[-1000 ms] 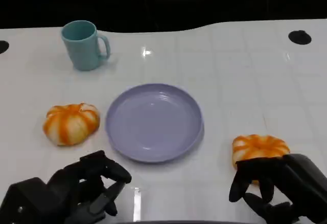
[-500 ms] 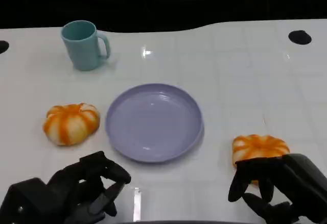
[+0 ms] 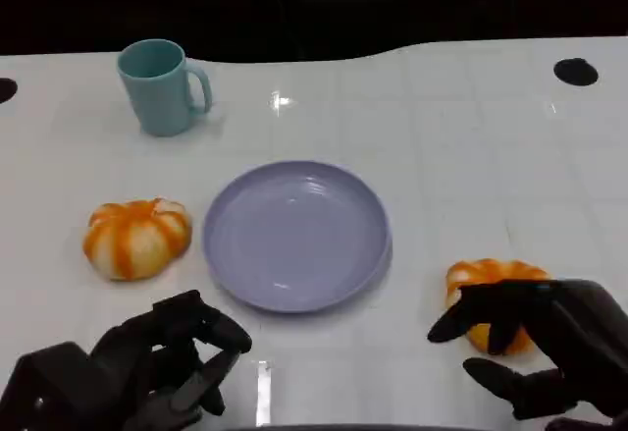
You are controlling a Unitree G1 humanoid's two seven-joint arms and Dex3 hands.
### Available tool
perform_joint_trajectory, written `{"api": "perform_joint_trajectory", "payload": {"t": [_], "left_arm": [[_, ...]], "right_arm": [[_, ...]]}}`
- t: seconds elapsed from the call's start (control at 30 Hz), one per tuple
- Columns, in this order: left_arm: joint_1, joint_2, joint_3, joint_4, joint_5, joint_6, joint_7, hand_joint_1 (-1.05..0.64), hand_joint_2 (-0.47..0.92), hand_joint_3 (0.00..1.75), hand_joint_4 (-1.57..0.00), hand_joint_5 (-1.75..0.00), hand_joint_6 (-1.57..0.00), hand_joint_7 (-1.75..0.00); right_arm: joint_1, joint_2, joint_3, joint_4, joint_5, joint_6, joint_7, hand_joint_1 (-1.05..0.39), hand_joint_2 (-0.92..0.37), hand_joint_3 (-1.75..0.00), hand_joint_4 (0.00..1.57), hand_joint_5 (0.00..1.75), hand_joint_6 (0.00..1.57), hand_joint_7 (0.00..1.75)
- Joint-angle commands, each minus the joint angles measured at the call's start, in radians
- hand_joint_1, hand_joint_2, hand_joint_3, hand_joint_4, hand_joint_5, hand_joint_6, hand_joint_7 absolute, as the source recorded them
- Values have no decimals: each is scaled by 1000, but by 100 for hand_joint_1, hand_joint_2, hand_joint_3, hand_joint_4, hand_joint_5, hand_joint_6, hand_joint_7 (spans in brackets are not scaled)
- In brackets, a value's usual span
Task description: Grasp the bread from the table and place it into the plate.
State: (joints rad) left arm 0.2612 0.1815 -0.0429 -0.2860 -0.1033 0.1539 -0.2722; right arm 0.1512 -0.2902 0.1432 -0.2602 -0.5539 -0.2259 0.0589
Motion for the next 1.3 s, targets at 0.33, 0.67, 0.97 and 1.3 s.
{"api": "perform_joint_trajectory", "payload": {"t": [0.33, 0.67, 0.97, 1.3], "left_arm": [[-4, 12, 9, 4, -2, -3, -8, -40, 92, 46, -61, -175, -60, -131], [-2, 12, 5, -1, 0, 0, -7, -40, 92, 46, -61, -175, -59, -132], [-4, 13, 3, -2, 5, 1, -5, -42, 92, 46, -62, -175, -58, -133], [-14, 9, -1, -3, 2, 15, -3, -42, 92, 45, -63, -175, -59, -133]], "right_arm": [[4, -58, -27, -143, -256, 142, 9, -44, -76, -4, 17, 57, 53, 2], [-8, -74, -7, -208, -371, 248, 141, -52, -76, 0, 0, 59, 35, 0], [-58, -66, 35, -137, -377, 293, 201, -53, -77, -1, 0, 53, 32, 1], [-194, -68, 100, 113, -377, 351, 212, -55, -87, -2, 4, 50, 35, 1]]}}
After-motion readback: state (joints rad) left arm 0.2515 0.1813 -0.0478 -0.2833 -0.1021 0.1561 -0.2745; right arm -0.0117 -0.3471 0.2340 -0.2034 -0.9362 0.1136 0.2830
